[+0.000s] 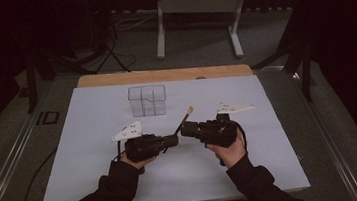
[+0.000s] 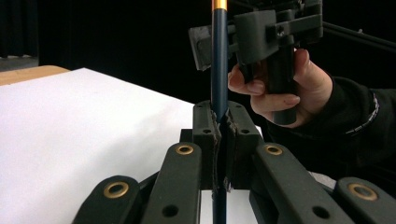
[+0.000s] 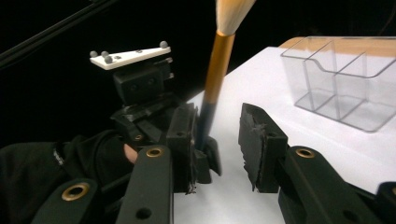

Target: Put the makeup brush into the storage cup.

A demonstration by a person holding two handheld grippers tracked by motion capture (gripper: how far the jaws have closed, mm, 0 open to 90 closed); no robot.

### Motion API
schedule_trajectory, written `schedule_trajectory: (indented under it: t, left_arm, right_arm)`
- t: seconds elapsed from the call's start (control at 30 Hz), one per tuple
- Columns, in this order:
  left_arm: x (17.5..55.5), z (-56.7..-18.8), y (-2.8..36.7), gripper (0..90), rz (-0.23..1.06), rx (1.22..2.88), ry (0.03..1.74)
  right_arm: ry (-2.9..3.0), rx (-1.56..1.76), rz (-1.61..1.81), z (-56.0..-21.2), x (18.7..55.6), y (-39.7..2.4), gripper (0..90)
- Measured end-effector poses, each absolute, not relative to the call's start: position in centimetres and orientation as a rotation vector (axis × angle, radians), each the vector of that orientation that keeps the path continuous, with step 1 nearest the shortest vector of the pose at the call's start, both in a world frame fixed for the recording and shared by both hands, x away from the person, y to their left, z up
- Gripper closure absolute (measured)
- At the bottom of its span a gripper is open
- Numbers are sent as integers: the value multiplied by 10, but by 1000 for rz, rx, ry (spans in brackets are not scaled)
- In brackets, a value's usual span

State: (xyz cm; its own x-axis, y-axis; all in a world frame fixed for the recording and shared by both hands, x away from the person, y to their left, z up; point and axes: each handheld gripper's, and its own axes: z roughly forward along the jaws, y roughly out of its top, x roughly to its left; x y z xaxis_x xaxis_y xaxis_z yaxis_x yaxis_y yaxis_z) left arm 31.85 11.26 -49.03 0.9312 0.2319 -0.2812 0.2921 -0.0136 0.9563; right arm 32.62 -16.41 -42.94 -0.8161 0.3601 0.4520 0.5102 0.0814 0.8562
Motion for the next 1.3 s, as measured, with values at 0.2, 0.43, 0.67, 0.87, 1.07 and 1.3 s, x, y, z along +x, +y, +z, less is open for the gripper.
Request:
schedule_trajectory:
  t: [0.2,0.43,0.67,0.87,1.07,1.3]
  left_arm:
    - [319,-491,109,847,-58,1611,404]
    - [320,-491,106,846,-70,1620,402]
    - [318,-488,103,822,-14,1690,409]
    - [318,-488,105,641,-36,1729,462]
    - [319,-488,113,563,-31,1750,508]
    - [320,-480,124,539,-12,1738,525]
  right_arm:
    - [-2199,-903,-1832,-431,329,-161,720]
    - [-2206,-883,-1829,-432,328,-158,815]
    - [-2225,-872,-1803,-433,328,-157,834]
    - [-2273,-850,-1805,-428,327,-159,835]
    - [-2380,-826,-1783,-421,327,-164,835]
    - [-2560,-790,-1678,-418,326,-165,835]
